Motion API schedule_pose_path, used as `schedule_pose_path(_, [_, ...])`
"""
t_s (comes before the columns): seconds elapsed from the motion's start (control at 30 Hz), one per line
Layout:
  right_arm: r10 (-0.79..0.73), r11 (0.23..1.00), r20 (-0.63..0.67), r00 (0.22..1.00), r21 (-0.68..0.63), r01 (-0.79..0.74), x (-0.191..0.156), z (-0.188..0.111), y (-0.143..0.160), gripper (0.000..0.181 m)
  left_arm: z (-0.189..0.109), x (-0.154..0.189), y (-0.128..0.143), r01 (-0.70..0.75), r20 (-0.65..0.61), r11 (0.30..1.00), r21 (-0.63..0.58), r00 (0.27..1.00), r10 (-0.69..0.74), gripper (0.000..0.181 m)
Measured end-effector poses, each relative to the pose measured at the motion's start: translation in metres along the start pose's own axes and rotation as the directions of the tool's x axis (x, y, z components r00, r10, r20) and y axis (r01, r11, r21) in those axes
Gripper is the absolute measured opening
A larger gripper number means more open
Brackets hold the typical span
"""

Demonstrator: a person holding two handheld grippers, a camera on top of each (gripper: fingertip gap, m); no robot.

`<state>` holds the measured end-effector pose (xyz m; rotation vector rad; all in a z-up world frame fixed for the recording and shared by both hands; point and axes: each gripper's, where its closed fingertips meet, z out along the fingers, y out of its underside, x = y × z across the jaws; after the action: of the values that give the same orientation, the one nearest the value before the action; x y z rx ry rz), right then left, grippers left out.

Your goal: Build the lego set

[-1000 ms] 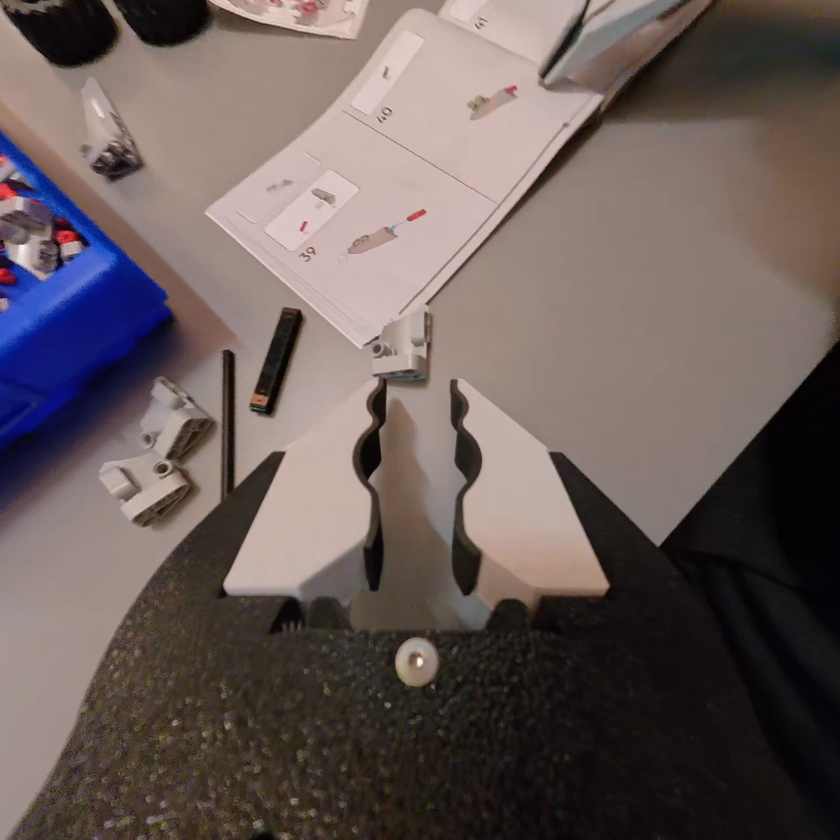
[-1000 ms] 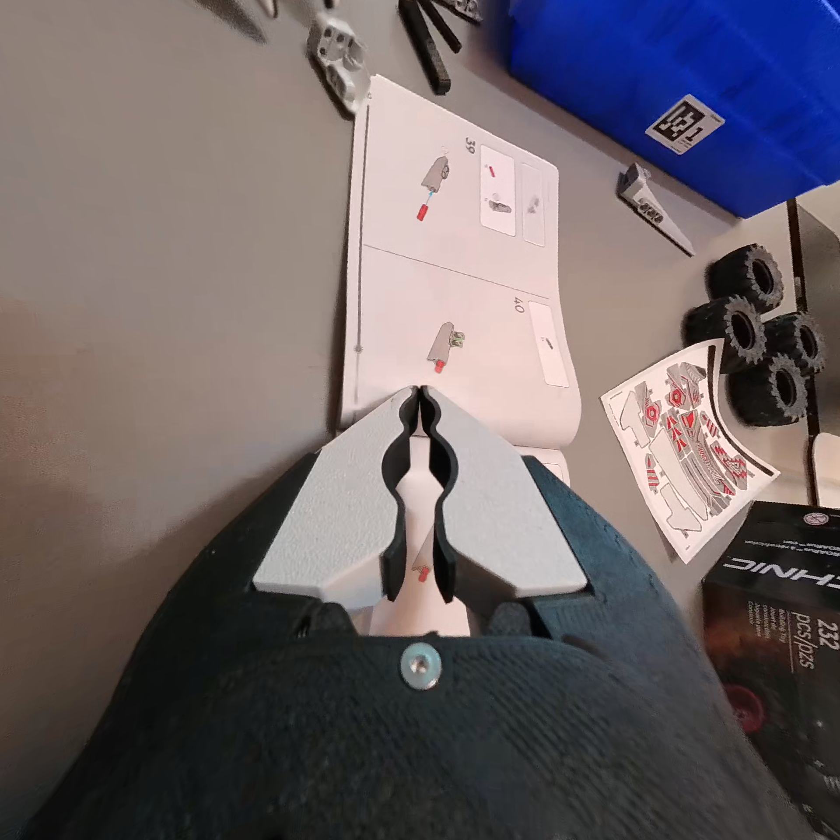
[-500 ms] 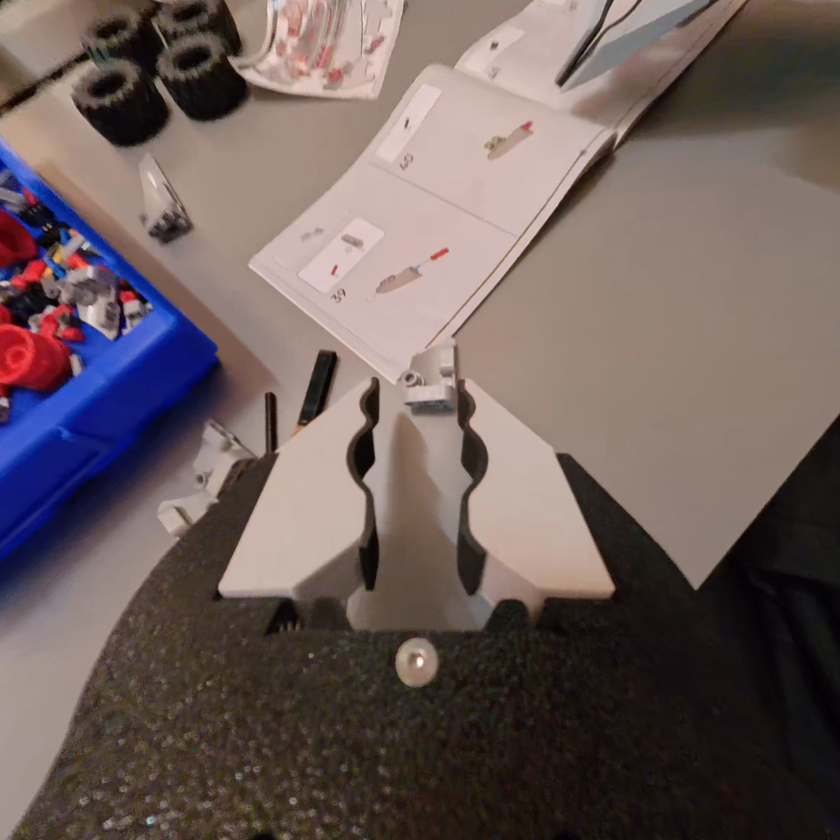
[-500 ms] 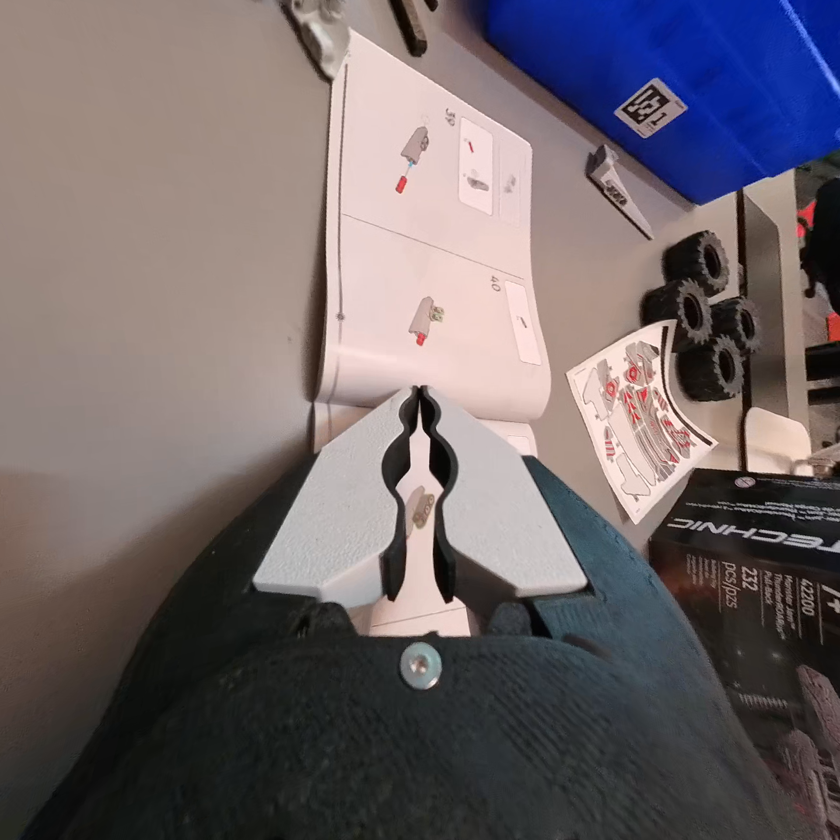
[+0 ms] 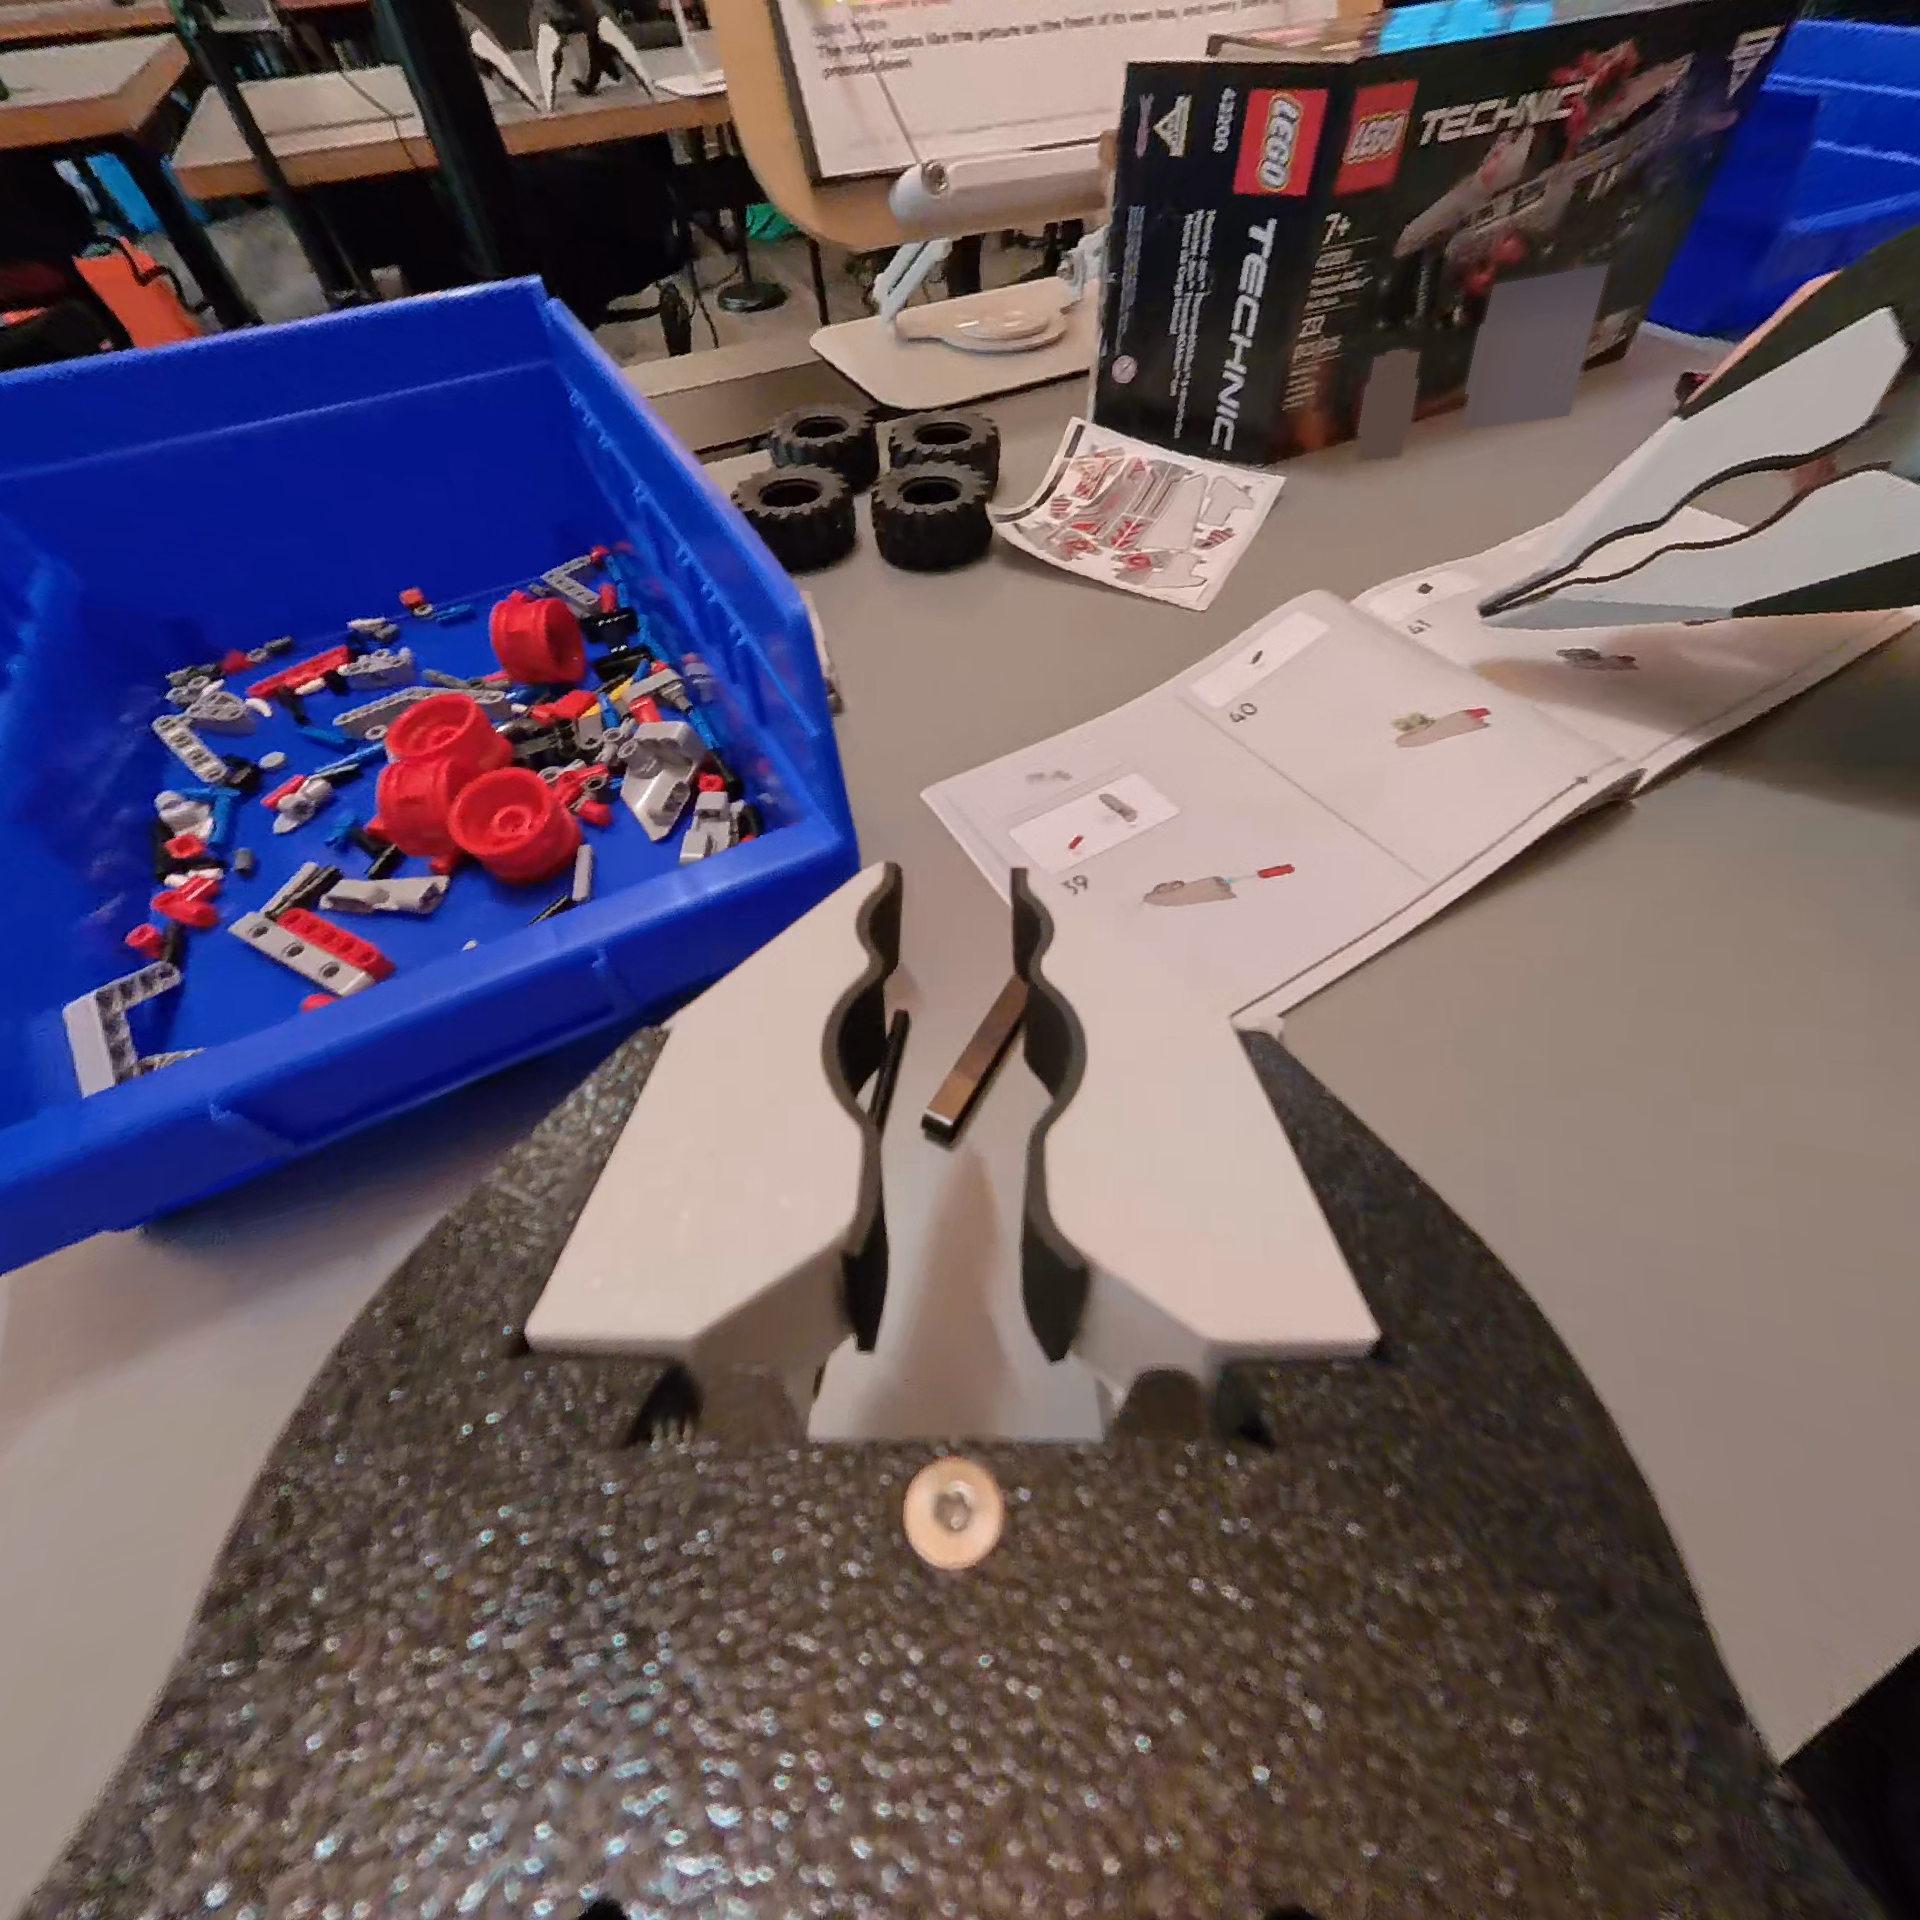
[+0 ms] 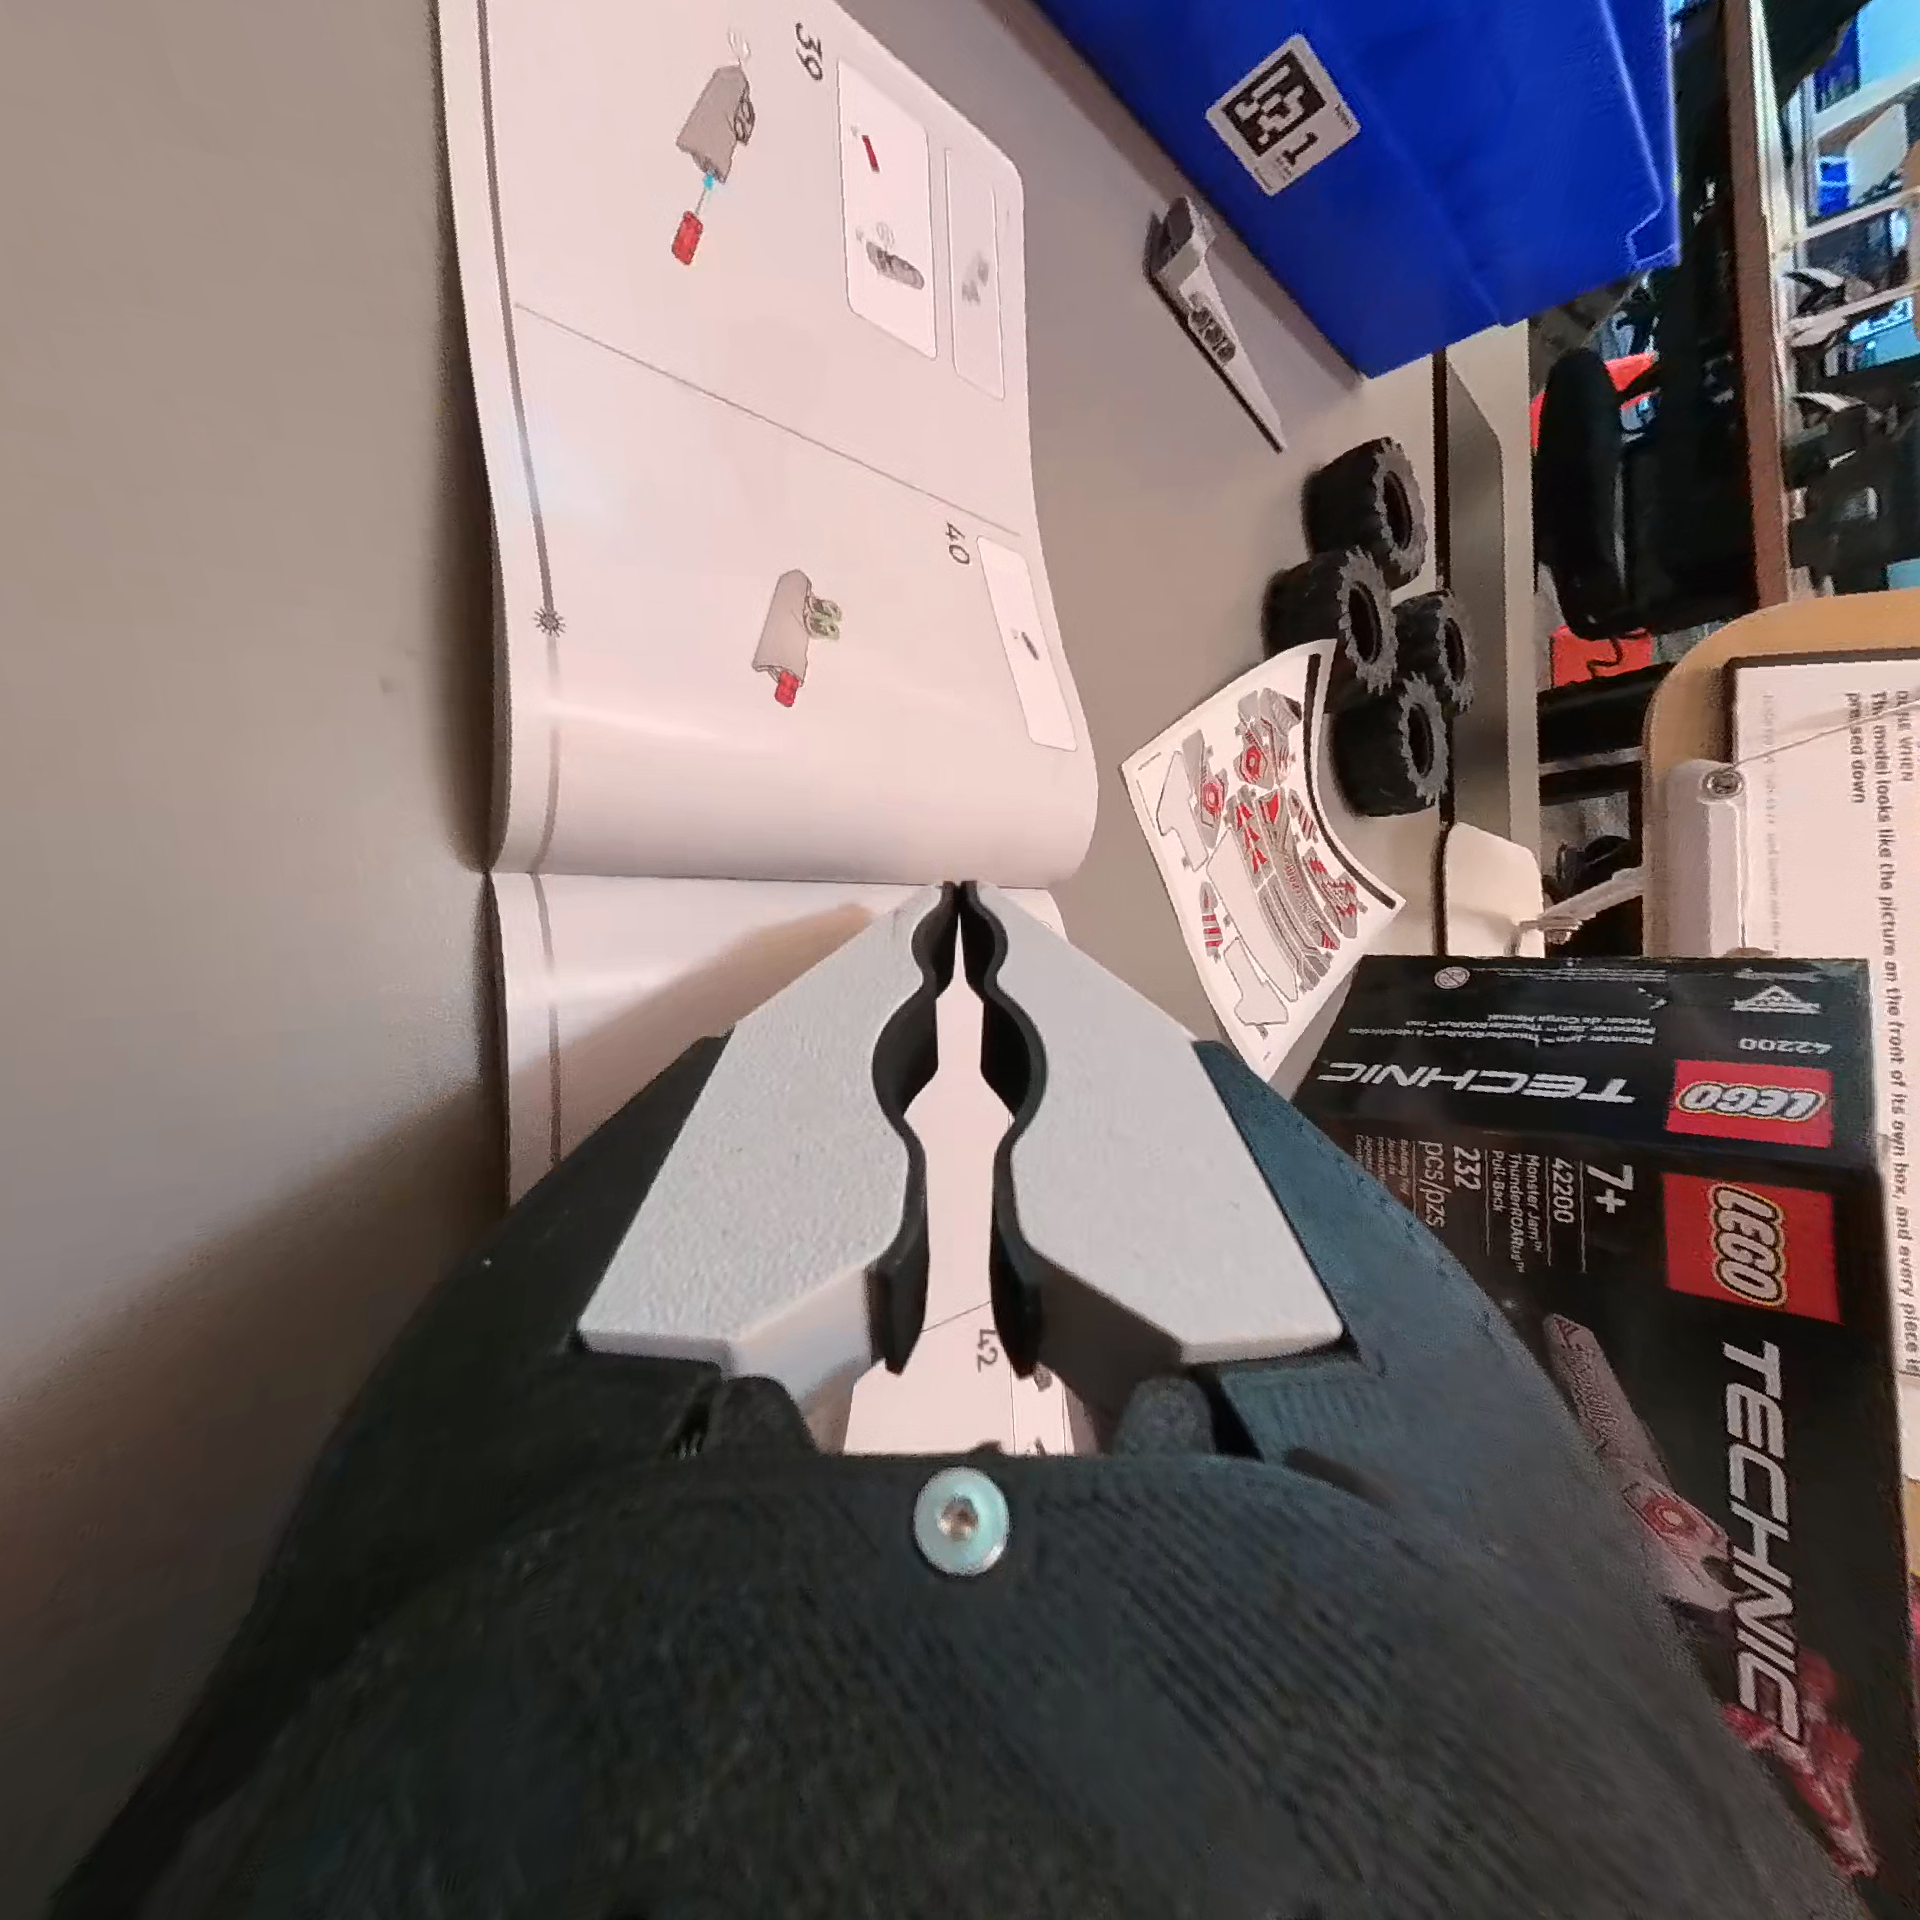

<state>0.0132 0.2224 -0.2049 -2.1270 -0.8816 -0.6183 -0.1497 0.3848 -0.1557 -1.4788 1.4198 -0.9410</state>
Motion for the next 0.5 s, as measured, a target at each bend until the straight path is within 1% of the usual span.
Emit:
schedule_pose_path(0.03, [0.001, 1.000, 0.000, 1.000, 0.000, -0.001, 0.000, 0.000, 0.000, 0.000, -0.001, -0.002, 0.002, 0.008, 0.010, 1.000, -0.002, 1.000, -0.008, 0.018])
schedule_pose_path(0.23, [-0.029, 0.999, -0.004, 1.000, -0.035, 0.029, -0.001, 0.003, 0.004, 0.000, -0.005, -0.011, 0.005, 0.054, 0.040, 0.999, 0.006, 0.998, -0.055, 0.015])
schedule_pose_path(0.5, [-0.024, 0.999, -0.006, 1.000, -0.038, 0.024, -0.001, 0.005, 0.007, 0.000, -0.003, -0.018, 0.006, 0.070, 0.054, 0.998, 0.007, 0.996, -0.070, 0.014])
